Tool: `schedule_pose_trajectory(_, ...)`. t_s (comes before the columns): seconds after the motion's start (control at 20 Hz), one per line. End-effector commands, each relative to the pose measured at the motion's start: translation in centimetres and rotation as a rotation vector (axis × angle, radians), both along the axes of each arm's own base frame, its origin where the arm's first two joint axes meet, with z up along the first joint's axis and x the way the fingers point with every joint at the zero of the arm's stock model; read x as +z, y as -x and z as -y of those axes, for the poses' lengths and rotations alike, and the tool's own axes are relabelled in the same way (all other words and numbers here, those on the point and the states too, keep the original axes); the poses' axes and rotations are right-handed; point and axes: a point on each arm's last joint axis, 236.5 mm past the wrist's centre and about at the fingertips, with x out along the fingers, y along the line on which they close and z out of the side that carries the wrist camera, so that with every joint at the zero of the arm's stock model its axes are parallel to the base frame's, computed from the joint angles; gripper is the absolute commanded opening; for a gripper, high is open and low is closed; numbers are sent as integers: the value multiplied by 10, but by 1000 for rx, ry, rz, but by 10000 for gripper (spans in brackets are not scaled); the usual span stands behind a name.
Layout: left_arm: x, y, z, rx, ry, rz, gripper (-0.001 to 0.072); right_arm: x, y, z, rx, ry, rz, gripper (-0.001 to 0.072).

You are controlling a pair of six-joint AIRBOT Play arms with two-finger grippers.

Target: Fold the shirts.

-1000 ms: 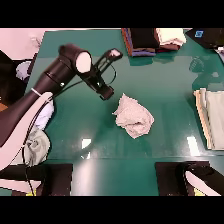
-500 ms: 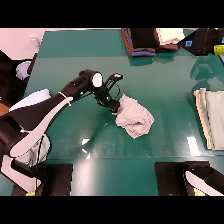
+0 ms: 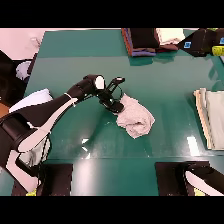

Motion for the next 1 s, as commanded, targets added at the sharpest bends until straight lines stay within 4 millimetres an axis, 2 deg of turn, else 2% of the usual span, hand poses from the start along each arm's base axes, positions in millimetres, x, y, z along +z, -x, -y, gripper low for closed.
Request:
schedule_pose_trajectory(0.0,-2,-4,-6,-29,-24,31,28,-3,2,0,5,7,-14,17)
schedule_pose_trajectory(0.1,6,-14,-22,-34,-69,61,28,-23,11,8,3,62,-80,17)
schedule_pose_trajectory(0.2,26,-31,-37,-9,-73,113,28,-67,24,28,-54,117,-211,17)
schedule_pose_trajectory(0.35,42,-41,-54,25,-67,128,28,-159,48,68,-194,185,-443,17)
schedule_pose_trajectory(0.45,41,-40,-61,24,-80,115,28,-218,61,76,-212,207,-569,43)
schedule_pose_trajectory(0.5,41,-39,-62,17,-86,115,28,-247,67,75,-209,212,-635,297)
schedule_pose_trajectory(0.55,40,-39,-63,16,-89,112,28,-273,71,66,-193,190,-697,473)
schedule_pose_trajectory(0.7,39,-36,-65,10,-100,103,28,-323,63,31,-163,96,-782,472)
schedule_pose_trajectory(0.8,38,-34,-68,4,-110,96,28,-344,51,9,-143,79,-783,467)
schedule_pose_trajectory(0.95,36,-33,-73,-4,-136,96,28,-372,42,-12,-112,112,-827,449)
